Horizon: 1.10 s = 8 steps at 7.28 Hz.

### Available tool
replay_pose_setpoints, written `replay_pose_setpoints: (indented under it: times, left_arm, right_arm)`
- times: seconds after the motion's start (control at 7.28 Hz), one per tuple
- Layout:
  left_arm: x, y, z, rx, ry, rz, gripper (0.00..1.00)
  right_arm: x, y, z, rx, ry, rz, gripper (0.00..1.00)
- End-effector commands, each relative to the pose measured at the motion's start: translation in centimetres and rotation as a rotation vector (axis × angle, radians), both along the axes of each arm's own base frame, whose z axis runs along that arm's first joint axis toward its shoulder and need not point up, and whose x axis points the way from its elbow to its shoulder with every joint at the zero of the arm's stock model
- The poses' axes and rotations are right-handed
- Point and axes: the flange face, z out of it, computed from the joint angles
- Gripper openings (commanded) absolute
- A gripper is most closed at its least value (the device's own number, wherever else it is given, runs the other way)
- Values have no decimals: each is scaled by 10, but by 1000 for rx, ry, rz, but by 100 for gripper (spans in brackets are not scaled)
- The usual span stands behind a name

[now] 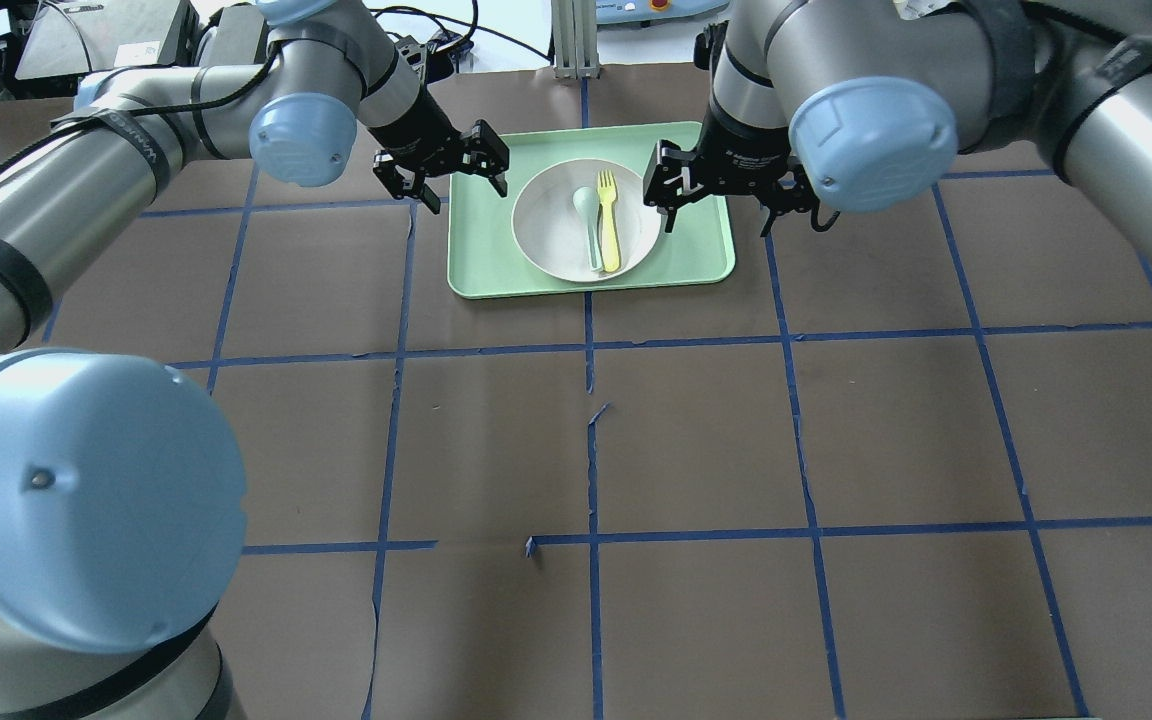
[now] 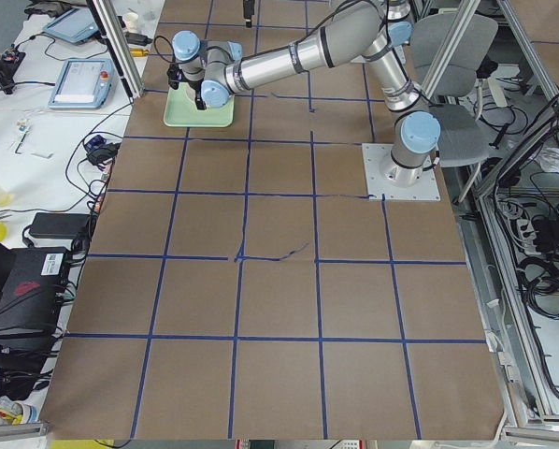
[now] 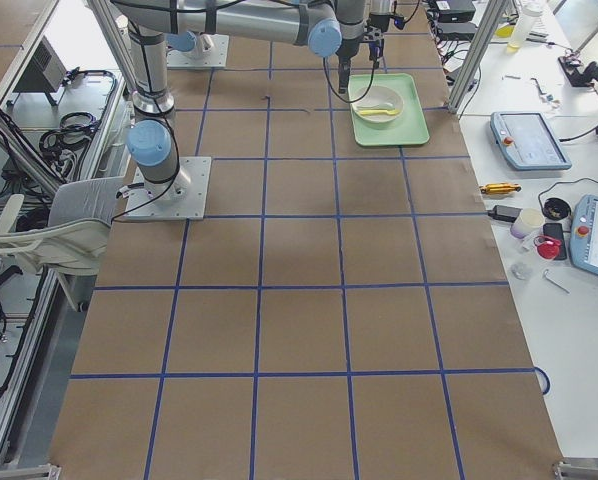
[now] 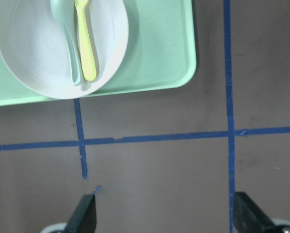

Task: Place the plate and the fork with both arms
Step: 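Release the plate with the left gripper while the right gripper moves over the plate, then lower the right gripper and grasp the yellow fork on the plate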

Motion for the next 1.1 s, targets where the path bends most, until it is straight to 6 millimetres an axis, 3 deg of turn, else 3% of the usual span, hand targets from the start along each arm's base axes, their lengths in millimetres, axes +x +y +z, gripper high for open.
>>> replay_pose_setpoints:
  times: [0.0, 0.14, 0.41, 0.55, 0.69, 0.82, 0.96]
  left_arm:
    - [34, 44, 57, 107, -240, -120, 100]
    - [36, 59, 76, 132, -244, -122, 100]
    - [35, 76, 70, 158, -240, -125, 100]
    - [35, 80, 70, 156, -239, -125, 100]
    - [35, 80, 72, 152, -239, -124, 100]
    - [34, 79, 71, 148, -240, -117, 100]
    - [34, 80, 70, 150, -241, -115, 100]
  right_arm:
    - [31, -33, -19, -53, -23, -19, 100]
    - [55, -49, -45, -47, -26, -18, 85]
    - [70, -84, -77, -76, -36, -39, 59]
    - [72, -94, -89, -74, -35, -50, 59]
    - [75, -109, -112, -98, -34, -50, 58]
    - [77, -116, -131, -90, -30, -49, 50]
    - [77, -117, -133, -87, -29, -48, 47]
